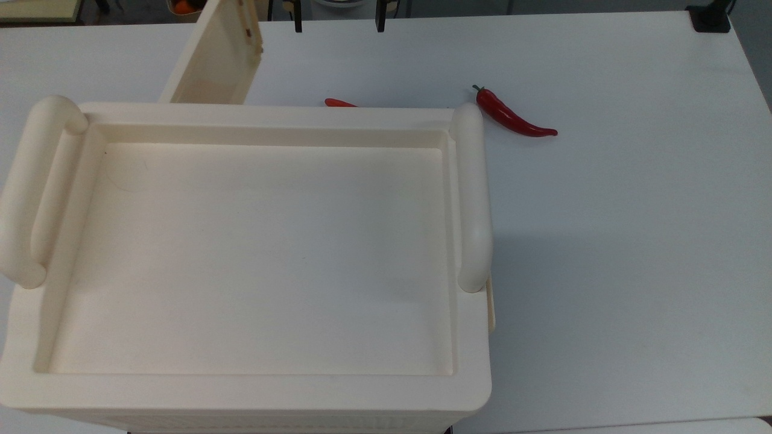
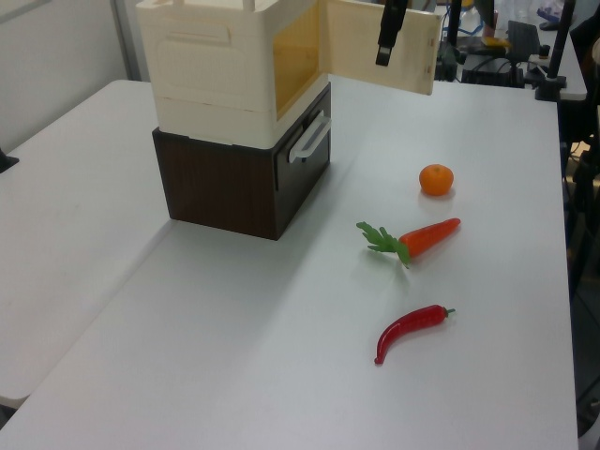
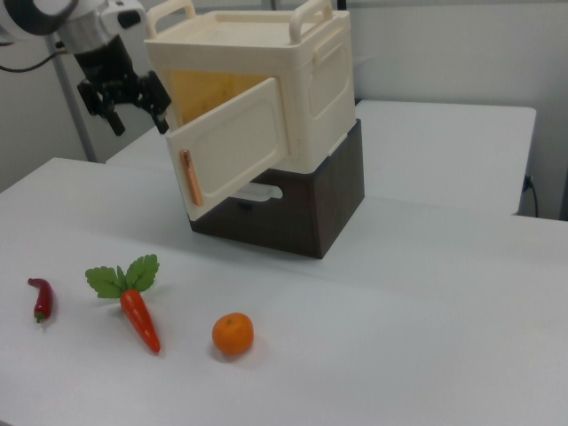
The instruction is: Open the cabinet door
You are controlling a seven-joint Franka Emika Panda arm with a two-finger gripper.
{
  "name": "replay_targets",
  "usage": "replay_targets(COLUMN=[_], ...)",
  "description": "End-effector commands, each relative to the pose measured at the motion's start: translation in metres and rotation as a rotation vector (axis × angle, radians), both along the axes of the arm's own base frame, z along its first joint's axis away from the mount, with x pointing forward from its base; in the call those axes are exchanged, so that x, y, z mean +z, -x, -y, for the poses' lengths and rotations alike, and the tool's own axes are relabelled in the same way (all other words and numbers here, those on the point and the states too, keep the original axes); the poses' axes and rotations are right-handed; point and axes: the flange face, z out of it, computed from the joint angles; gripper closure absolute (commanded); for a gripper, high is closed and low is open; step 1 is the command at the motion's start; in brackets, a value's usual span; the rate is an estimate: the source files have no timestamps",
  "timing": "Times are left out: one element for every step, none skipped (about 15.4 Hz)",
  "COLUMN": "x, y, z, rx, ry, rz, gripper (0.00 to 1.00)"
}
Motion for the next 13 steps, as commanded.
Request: replay_targets(x=[-0.029, -0.036, -0.044, -0.052, -0.055, -0.062, -0.071, -0.077, -0.085, -0.090, -0.089, -0.089, -0.089], y=[0.012, 0.015, 0.019, 0.022, 0.025, 0.028, 0.031, 0.034, 0.036, 0.038, 0.037, 0.036, 0.035], z=[0.014, 0.022, 0.027, 0.034, 0.040, 0.043, 0.045, 0.046, 0.051, 0.049, 0.051, 0.052, 0.054], rx=[-0.020, -0.035, -0.060, -0.089, -0.115, -0.136, -0.151, -0.157, -0.165, -0.165, -0.179, -0.184, -0.187], ry=[-0.048, -0.046, -0.047, -0.048, -0.048, -0.048, -0.046, -0.043, -0.042, -0.040, -0.038, -0.039, -0.036], rz=[-0.105, -0.125, -0.137, -0.153, -0.163, -0.177, -0.199, -0.214, -0.227, -0.235, -0.229, -0.224, -0.223], gripper=[0.00, 0.00, 0.00, 0.00, 0.00, 0.00, 0.00, 0.00, 0.00, 0.00, 0.00, 0.00, 0.00])
